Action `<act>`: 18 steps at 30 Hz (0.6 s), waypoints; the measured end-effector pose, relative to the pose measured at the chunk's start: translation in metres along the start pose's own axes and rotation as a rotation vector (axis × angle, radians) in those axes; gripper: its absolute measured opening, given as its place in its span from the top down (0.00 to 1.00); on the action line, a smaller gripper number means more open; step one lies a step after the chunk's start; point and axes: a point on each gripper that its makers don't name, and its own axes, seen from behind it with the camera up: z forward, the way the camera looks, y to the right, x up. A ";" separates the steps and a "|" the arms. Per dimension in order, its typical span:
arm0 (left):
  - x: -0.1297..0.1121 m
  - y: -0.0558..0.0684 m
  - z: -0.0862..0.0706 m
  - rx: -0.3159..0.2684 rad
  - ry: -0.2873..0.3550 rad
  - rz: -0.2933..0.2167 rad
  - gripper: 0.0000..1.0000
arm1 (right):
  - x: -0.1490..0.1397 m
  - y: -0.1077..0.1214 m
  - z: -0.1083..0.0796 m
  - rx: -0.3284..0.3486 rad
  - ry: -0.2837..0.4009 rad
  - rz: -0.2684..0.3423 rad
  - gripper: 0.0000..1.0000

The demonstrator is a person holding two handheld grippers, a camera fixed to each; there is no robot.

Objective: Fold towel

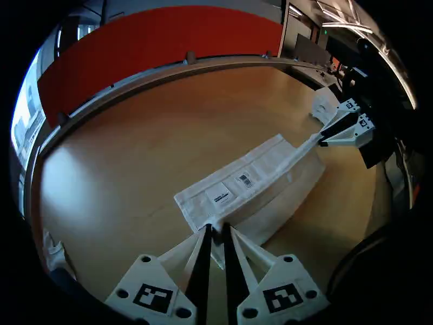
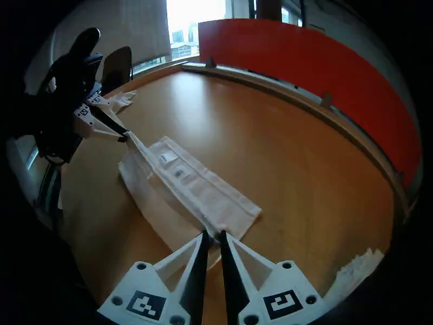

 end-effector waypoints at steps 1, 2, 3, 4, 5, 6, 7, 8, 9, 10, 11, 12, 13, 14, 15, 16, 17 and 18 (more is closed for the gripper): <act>0.000 0.000 0.002 -0.002 0.001 0.000 0.85 | -0.002 0.001 0.001 0.000 -0.004 0.002 0.84; 0.000 0.000 0.004 -0.005 0.002 0.000 0.85 | -0.003 0.001 0.003 0.000 -0.008 0.003 0.84; -0.001 0.000 0.005 -0.006 0.003 0.000 0.85 | -0.004 0.002 0.004 -0.001 -0.011 0.004 0.84; -0.001 -0.001 0.007 -0.007 0.004 0.002 0.85 | -0.006 0.003 0.005 -0.002 -0.013 0.004 0.84; -0.001 -0.001 0.008 -0.007 0.005 0.003 0.85 | -0.007 0.004 0.006 -0.003 -0.016 0.004 0.84; -0.002 -0.001 0.009 -0.006 0.005 0.005 0.84 | -0.008 0.004 0.007 -0.005 -0.018 0.004 0.84; -0.003 -0.002 0.011 -0.004 0.005 0.006 0.83 | -0.009 0.005 0.008 -0.007 -0.019 0.005 0.83; -0.003 -0.003 0.013 -0.002 0.004 0.008 0.83 | -0.010 0.006 0.009 -0.009 -0.021 0.006 0.83; -0.004 -0.004 0.015 0.001 0.003 0.009 0.82 | -0.011 0.007 0.010 -0.012 -0.022 0.007 0.83; -0.006 -0.006 0.018 0.006 0.000 0.009 0.81 | -0.012 0.008 0.012 -0.014 -0.024 0.011 0.83; -0.007 -0.007 0.021 0.010 -0.003 0.009 0.81 | -0.012 0.009 0.014 -0.017 -0.026 0.014 0.83; -0.008 -0.008 0.023 0.014 -0.005 0.010 0.80 | -0.013 0.010 0.016 -0.020 -0.027 0.017 0.83; -0.008 -0.009 0.026 0.019 -0.006 0.011 0.80 | -0.013 0.011 0.018 -0.024 -0.028 0.021 0.83; -0.009 -0.010 0.028 0.023 -0.006 0.012 0.80 | -0.014 0.012 0.019 -0.028 -0.029 0.025 0.83; -0.010 -0.011 0.030 0.027 -0.007 0.013 0.80 | -0.014 0.013 0.021 -0.031 -0.030 0.028 0.82; -0.010 -0.012 0.032 0.031 -0.006 0.016 0.80 | -0.015 0.015 0.023 -0.036 -0.031 0.031 0.82; -0.010 -0.013 0.034 0.035 -0.006 0.018 0.80 | -0.015 0.016 0.025 -0.041 -0.033 0.033 0.82; -0.010 -0.014 0.036 0.039 -0.006 0.020 0.79 | -0.015 0.017 0.027 -0.045 -0.034 0.036 0.81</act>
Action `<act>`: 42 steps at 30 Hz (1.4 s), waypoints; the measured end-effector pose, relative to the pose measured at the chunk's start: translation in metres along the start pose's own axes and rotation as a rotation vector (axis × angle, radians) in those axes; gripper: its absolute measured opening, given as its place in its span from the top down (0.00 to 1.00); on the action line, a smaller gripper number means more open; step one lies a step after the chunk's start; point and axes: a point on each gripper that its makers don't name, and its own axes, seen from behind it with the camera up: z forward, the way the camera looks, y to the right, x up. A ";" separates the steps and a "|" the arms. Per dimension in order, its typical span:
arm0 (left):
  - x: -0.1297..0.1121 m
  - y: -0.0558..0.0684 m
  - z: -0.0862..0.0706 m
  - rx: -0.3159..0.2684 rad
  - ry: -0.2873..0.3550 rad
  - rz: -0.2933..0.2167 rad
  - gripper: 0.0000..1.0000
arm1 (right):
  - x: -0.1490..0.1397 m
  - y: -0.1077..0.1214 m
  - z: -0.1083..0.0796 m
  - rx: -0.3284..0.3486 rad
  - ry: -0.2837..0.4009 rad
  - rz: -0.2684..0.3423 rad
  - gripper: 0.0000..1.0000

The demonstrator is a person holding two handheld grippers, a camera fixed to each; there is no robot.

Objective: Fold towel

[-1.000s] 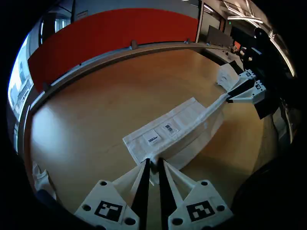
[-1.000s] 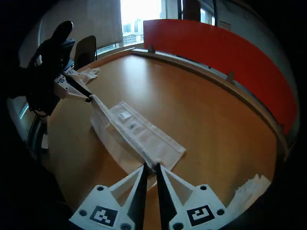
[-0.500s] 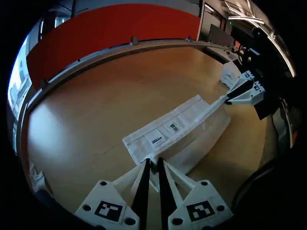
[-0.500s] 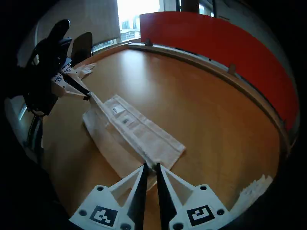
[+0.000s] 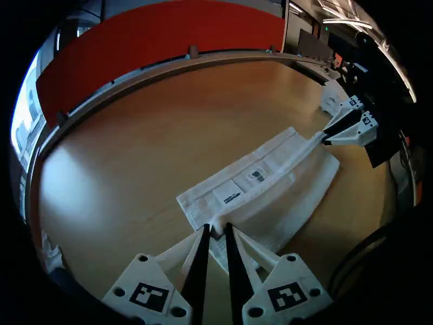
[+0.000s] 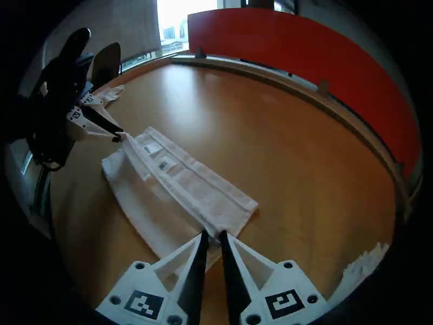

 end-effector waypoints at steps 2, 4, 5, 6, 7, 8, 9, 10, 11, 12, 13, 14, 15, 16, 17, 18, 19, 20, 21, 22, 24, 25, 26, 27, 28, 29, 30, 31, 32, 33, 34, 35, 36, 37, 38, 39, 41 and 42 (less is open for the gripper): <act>-0.001 -0.002 0.004 0.008 -0.002 0.006 0.79 | 0.000 0.002 0.004 -0.008 -0.003 0.003 0.80; -0.001 -0.004 0.007 0.015 -0.002 0.010 0.79 | 0.000 0.005 0.007 -0.020 -0.002 0.006 0.79; -0.001 -0.005 0.009 0.018 -0.002 0.012 0.78 | 0.001 0.007 0.009 -0.027 -0.002 0.008 0.78; -0.001 -0.006 0.011 0.021 -0.002 0.014 0.77 | 0.001 0.009 0.010 -0.034 -0.001 0.009 0.77; 0.000 -0.007 0.012 0.024 -0.001 0.015 0.76 | 0.002 0.011 0.012 -0.043 0.001 0.012 0.76; 0.000 -0.008 0.014 0.027 -0.001 0.016 0.75 | 0.002 0.013 0.013 -0.050 0.002 0.014 0.75; 0.000 -0.009 0.015 0.030 0.000 0.017 0.74 | 0.003 0.015 0.014 -0.056 0.004 0.017 0.73; 0.000 -0.011 0.016 0.035 -0.001 0.018 0.73 | 0.004 0.017 0.015 -0.061 0.005 0.023 0.72; 0.001 -0.012 0.017 0.040 -0.001 0.020 0.72 | 0.005 0.018 0.016 -0.065 0.007 0.027 0.70; 0.001 -0.014 0.018 0.045 0.000 0.022 0.72 | 0.007 0.020 0.017 -0.069 0.009 0.031 0.69; 0.002 -0.016 0.019 0.051 0.001 0.025 0.72 | 0.008 0.022 0.017 -0.074 0.012 0.035 0.68; 0.002 -0.017 0.020 0.057 0.003 0.028 0.71 | 0.009 0.023 0.018 -0.078 0.014 0.039 0.68; 0.003 -0.019 0.020 0.062 0.004 0.030 0.70 | 0.010 0.025 0.018 -0.083 0.015 0.042 0.67; 0.003 -0.021 0.020 0.068 0.005 0.033 0.68 | 0.010 0.027 0.018 -0.088 0.016 0.042 0.66; 0.003 -0.023 0.020 0.073 0.006 0.035 0.67 | 0.010 0.028 0.019 -0.092 0.016 0.043 0.64; 0.003 -0.024 0.020 0.077 0.006 0.037 0.64 | 0.010 0.030 0.019 -0.097 0.017 0.043 0.62; 0.004 -0.026 0.020 0.081 0.007 0.037 0.60 | 0.010 0.031 0.018 -0.101 0.017 0.043 0.57; 0.004 -0.028 0.019 0.085 0.007 0.038 0.56 | 0.010 0.033 0.018 -0.104 0.017 0.042 0.50; 0.004 -0.029 0.019 0.087 0.007 0.037 0.52 | 0.010 0.033 0.017 -0.106 0.017 0.041 0.42; 0.004 -0.030 0.018 0.088 0.007 0.034 0.42 | 0.010 0.034 0.017 -0.106 0.019 0.041 0.33; 0.004 -0.032 0.016 0.088 0.008 0.028 0.20 | 0.010 0.034 0.016 -0.107 0.022 0.040 0.15; 0.004 -0.032 0.015 0.085 0.010 0.020 0.08 | 0.010 0.034 0.015 -0.107 0.025 0.039 0.07; 0.004 -0.032 0.014 0.083 0.012 0.013 0.05 | 0.010 0.034 0.014 -0.107 0.028 0.038 0.03; 0.004 -0.033 0.013 0.082 0.015 0.007 0.01 | 0.010 0.034 0.013 -0.107 0.029 0.037 0.00; 0.004 -0.034 0.012 0.086 0.021 -0.001 0.01 | 0.010 0.033 0.013 -0.107 0.030 0.037 0.00; 0.005 -0.034 0.010 0.088 0.025 -0.008 0.01 | 0.009 0.033 0.012 -0.108 0.030 0.037 0.00; 0.005 -0.035 0.009 0.091 0.030 -0.015 0.01 | 0.009 0.032 0.012 -0.108 0.030 0.037 0.00; 0.005 -0.036 0.007 0.095 0.035 -0.023 0.01 | 0.008 0.032 0.011 -0.107 0.030 0.037 0.00; 0.005 -0.036 0.006 0.099 0.039 -0.030 0.01 | 0.008 0.031 0.011 -0.106 0.030 0.037 0.00; 0.005 -0.036 0.004 0.102 0.042 -0.036 0.01 | 0.007 0.030 0.010 -0.105 0.030 0.037 0.00; 0.004 -0.037 0.003 0.105 0.045 -0.043 0.01 | 0.007 0.029 0.010 -0.103 0.030 0.037 0.00; 0.003 -0.037 0.001 0.108 0.047 -0.048 0.01 | 0.007 0.028 0.009 -0.102 0.030 0.037 0.00; 0.002 -0.037 -0.001 0.112 0.049 -0.053 0.01 | 0.006 0.027 0.008 -0.100 0.030 0.037 0.00; 0.001 -0.037 -0.003 0.116 0.052 -0.058 0.01 | 0.006 0.026 0.007 -0.099 0.031 0.038 0.00; 0.000 -0.037 -0.005 0.119 0.054 -0.062 0.01 | 0.006 0.025 0.006 -0.098 0.032 0.038 0.00; -0.002 -0.037 -0.007 0.123 0.055 -0.066 0.01 | 0.006 0.025 0.005 -0.098 0.033 0.038 0.00; -0.005 -0.038 -0.011 0.131 0.059 -0.077 0.01 | 0.005 0.024 0.003 -0.098 0.034 0.038 0.00; -0.007 -0.038 -0.013 0.135 0.061 -0.083 0.01 | 0.005 0.023 0.002 -0.098 0.034 0.039 0.00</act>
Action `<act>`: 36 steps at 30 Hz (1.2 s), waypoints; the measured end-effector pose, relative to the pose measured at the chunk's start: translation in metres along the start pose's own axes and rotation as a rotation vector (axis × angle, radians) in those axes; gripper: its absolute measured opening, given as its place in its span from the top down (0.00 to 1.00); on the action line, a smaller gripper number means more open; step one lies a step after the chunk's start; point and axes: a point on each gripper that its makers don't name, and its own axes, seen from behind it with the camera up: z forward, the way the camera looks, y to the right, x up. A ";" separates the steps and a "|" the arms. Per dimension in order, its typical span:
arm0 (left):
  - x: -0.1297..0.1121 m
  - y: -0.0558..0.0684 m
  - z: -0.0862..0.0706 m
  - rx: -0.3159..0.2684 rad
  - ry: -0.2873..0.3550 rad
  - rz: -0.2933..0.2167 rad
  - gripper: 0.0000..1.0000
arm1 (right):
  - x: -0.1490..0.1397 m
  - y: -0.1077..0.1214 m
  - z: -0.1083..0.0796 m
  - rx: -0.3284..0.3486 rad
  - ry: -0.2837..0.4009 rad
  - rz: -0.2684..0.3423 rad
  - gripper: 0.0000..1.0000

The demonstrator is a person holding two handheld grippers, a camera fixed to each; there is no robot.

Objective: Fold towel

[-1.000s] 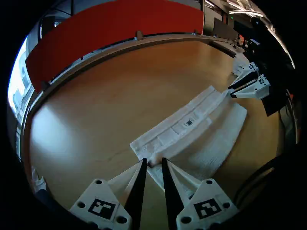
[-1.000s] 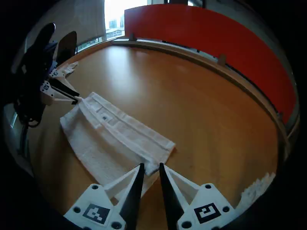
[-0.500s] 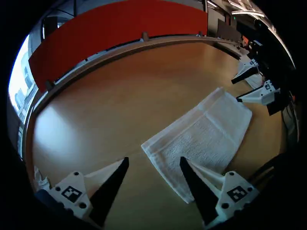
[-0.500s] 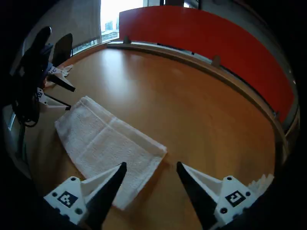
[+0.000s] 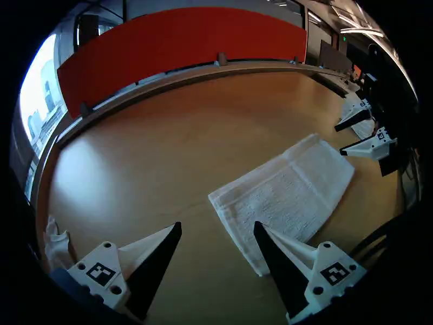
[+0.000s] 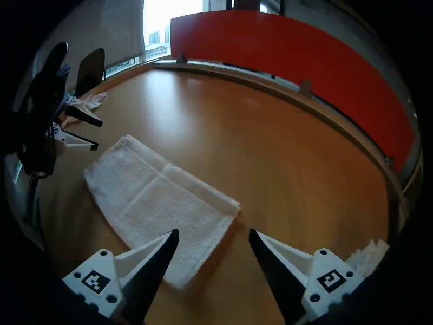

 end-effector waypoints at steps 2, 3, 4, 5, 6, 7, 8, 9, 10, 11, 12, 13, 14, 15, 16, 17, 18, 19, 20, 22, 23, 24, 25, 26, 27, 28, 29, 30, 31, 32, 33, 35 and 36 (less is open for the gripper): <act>-0.003 -0.002 -0.004 0.011 0.004 -0.017 0.01 | -0.001 0.000 -0.002 0.000 0.002 0.002 0.00; -0.005 -0.002 -0.007 0.016 0.006 -0.025 0.01 | -0.001 -0.001 -0.003 0.001 0.002 0.003 0.00; -0.006 -0.003 -0.009 0.023 0.011 -0.036 0.01 | -0.002 -0.001 -0.004 0.002 0.003 0.005 0.00; -0.008 -0.004 -0.012 0.030 0.014 -0.045 0.01 | -0.003 -0.002 -0.005 0.003 0.003 0.006 0.00; -0.009 -0.005 -0.014 0.035 0.018 -0.055 0.01 | -0.004 -0.002 -0.006 0.005 0.003 0.006 0.00; -0.011 -0.005 -0.017 0.042 0.022 -0.066 0.01 | -0.005 -0.003 -0.007 0.009 0.002 0.006 0.00; -0.012 -0.005 -0.020 0.047 0.026 -0.075 0.01 | -0.006 -0.004 -0.007 0.012 0.002 0.005 0.00; -0.014 -0.006 -0.023 0.053 0.031 -0.085 0.01 | -0.007 -0.005 -0.008 0.016 0.001 0.003 0.00; -0.015 -0.007 -0.026 0.060 0.035 -0.094 0.01 | -0.008 -0.006 -0.008 0.021 0.000 -0.001 0.00; -0.017 -0.007 -0.029 0.065 0.039 -0.103 0.01 | -0.009 -0.008 -0.008 0.025 -0.002 -0.005 0.00; -0.019 -0.008 -0.032 0.072 0.044 -0.111 0.01 | -0.010 -0.009 -0.009 0.030 -0.003 -0.009 0.00; -0.021 -0.009 -0.035 0.081 0.049 -0.119 0.01 | -0.012 -0.011 -0.009 0.037 -0.005 -0.014 0.00; -0.023 -0.010 -0.038 0.089 0.053 -0.127 0.01 | -0.013 -0.013 -0.009 0.042 -0.006 -0.019 0.00; -0.025 -0.011 -0.041 0.097 0.058 -0.133 0.01 | -0.014 -0.014 -0.010 0.048 -0.008 -0.024 0.00; -0.026 -0.012 -0.045 0.105 0.065 -0.140 0.01 | -0.016 -0.016 -0.010 0.052 -0.010 -0.029 0.00; -0.028 -0.013 -0.048 0.113 0.071 -0.146 0.01 | -0.017 -0.017 -0.010 0.056 -0.012 -0.034 0.00; -0.030 -0.014 -0.051 0.120 0.077 -0.151 0.01 | -0.019 -0.018 -0.010 0.060 -0.015 -0.039 0.00; -0.031 -0.015 -0.054 0.127 0.083 -0.156 0.01 | -0.020 -0.019 -0.010 0.064 -0.018 -0.045 0.00; -0.033 -0.016 -0.057 0.133 0.089 -0.160 0.01 | -0.022 -0.020 -0.011 0.068 -0.021 -0.050 0.00; -0.038 -0.018 -0.063 0.143 0.095 -0.168 0.01 | -0.024 -0.022 -0.011 0.076 -0.025 -0.058 0.00; -0.040 -0.019 -0.066 0.149 0.097 -0.173 0.01 | -0.025 -0.023 -0.011 0.080 -0.027 -0.063 0.00; -0.043 -0.019 -0.068 0.154 0.099 -0.177 0.01 | -0.026 -0.024 -0.011 0.084 -0.029 -0.067 0.00; -0.045 -0.020 -0.071 0.158 0.102 -0.181 0.01 | -0.027 -0.025 -0.011 0.086 -0.030 -0.071 0.00; -0.047 -0.021 -0.073 0.163 0.105 -0.185 0.01 | -0.027 -0.026 -0.012 0.088 -0.031 -0.076 0.00; -0.049 -0.021 -0.076 0.168 0.108 -0.189 0.01 | -0.028 -0.026 -0.012 0.091 -0.032 -0.080 0.00; -0.051 -0.022 -0.078 0.173 0.112 -0.194 0.01 | -0.029 -0.027 -0.012 0.094 -0.033 -0.084 0.00; -0.053 -0.023 -0.081 0.178 0.117 -0.199 0.01 | -0.030 -0.028 -0.012 0.098 -0.035 -0.088 0.00; -0.054 -0.023 -0.083 0.183 0.121 -0.204 0.01 | -0.031 -0.029 -0.012 0.101 -0.036 -0.091 0.00; -0.056 -0.024 -0.085 0.188 0.125 -0.210 0.01 | -0.032 -0.029 -0.013 0.104 -0.038 -0.094 0.00; -0.058 -0.024 -0.087 0.194 0.130 -0.217 0.01 | -0.033 -0.030 -0.013 0.107 -0.041 -0.097 0.00; -0.059 -0.025 -0.089 0.198 0.134 -0.222 0.01 | -0.033 -0.031 -0.013 0.109 -0.042 -0.100 0.00; -0.062 -0.025 -0.092 0.207 0.143 -0.233 0.01 | -0.035 -0.032 -0.014 0.116 -0.044 -0.107 0.00; -0.063 -0.026 -0.094 0.210 0.148 -0.237 0.01 | -0.036 -0.033 -0.014 0.119 -0.045 -0.110 0.00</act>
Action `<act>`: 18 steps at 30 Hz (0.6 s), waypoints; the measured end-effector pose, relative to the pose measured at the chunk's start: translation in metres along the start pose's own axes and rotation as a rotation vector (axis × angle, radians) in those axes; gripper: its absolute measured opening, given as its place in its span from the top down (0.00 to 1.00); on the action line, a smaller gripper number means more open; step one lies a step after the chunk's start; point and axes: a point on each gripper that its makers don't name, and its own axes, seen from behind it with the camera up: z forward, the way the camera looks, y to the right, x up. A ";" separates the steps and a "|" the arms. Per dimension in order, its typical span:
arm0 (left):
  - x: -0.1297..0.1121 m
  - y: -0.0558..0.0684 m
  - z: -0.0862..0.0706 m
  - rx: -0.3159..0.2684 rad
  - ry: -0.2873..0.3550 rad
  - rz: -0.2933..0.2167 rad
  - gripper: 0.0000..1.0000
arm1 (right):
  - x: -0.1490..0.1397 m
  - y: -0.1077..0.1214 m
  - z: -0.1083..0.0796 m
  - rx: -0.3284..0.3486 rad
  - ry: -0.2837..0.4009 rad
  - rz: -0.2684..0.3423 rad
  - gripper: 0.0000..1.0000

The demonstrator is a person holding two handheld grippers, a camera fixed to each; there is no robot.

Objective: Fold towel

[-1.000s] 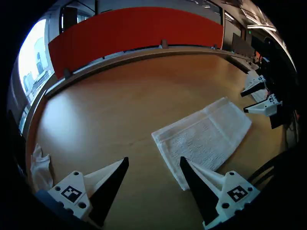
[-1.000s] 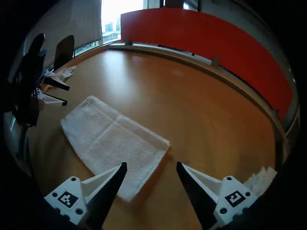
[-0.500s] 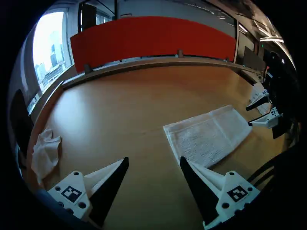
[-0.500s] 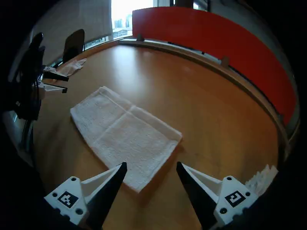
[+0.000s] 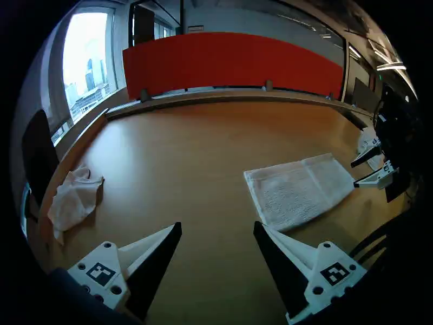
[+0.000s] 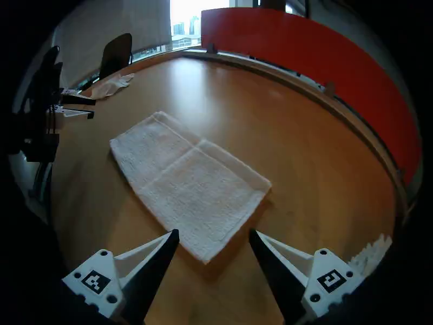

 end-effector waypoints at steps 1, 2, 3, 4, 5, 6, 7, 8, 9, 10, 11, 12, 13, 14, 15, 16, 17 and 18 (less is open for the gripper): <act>-0.001 -0.001 -0.002 0.003 0.005 -0.004 0.01 | -0.001 -0.001 0.000 0.003 -0.001 -0.004 0.00; -0.001 -0.001 -0.003 0.006 0.012 -0.008 0.01 | -0.001 -0.001 0.000 0.005 -0.003 -0.008 0.00; -0.001 -0.002 -0.005 0.008 0.018 -0.011 0.01 | -0.002 -0.002 0.000 0.008 -0.004 -0.013 0.00; -0.001 -0.002 -0.006 0.010 0.027 -0.014 0.01 | -0.002 -0.003 -0.001 0.011 -0.004 -0.018 0.00; -0.001 -0.002 -0.008 0.013 0.036 -0.016 0.01 | -0.003 -0.004 -0.001 0.015 -0.003 -0.025 0.00; -0.001 -0.003 -0.009 0.015 0.045 -0.018 0.01 | -0.003 -0.004 -0.002 0.017 -0.004 -0.030 0.00; 0.000 -0.003 -0.011 0.016 0.053 -0.019 0.01 | -0.004 -0.005 -0.002 0.020 -0.006 -0.035 0.00; 0.000 -0.003 -0.012 0.019 0.063 -0.020 0.01 | -0.005 -0.005 -0.003 0.023 -0.008 -0.040 0.00; 0.000 -0.003 -0.013 0.020 0.070 -0.021 0.01 | -0.006 -0.005 -0.003 0.025 -0.010 -0.045 0.00; 0.000 -0.002 -0.014 0.020 0.074 -0.022 0.01 | -0.008 -0.005 -0.004 0.027 -0.014 -0.048 0.00; -0.001 -0.002 -0.015 0.020 0.079 -0.023 0.01 | -0.009 -0.005 -0.004 0.028 -0.019 -0.053 0.00; -0.002 -0.001 -0.016 0.019 0.082 -0.024 0.01 | -0.010 -0.005 -0.005 0.029 -0.023 -0.056 0.01; -0.004 0.000 -0.017 0.016 0.084 -0.024 0.01 | -0.011 -0.005 -0.005 0.030 -0.026 -0.058 0.01; -0.005 0.001 -0.018 0.013 0.086 -0.025 0.01 | -0.013 -0.005 -0.006 0.031 -0.029 -0.061 0.01; -0.007 0.001 -0.019 0.012 0.088 -0.025 0.01 | -0.014 -0.005 -0.006 0.031 -0.032 -0.062 0.01; -0.008 0.001 -0.020 0.014 0.090 -0.025 0.01 | -0.015 -0.006 -0.007 0.032 -0.034 -0.063 0.01; -0.010 0.000 -0.021 0.017 0.093 -0.025 0.01 | -0.016 -0.006 -0.007 0.033 -0.036 -0.063 0.01; -0.011 0.000 -0.022 0.019 0.095 -0.025 0.01 | -0.017 -0.006 -0.007 0.034 -0.039 -0.064 0.01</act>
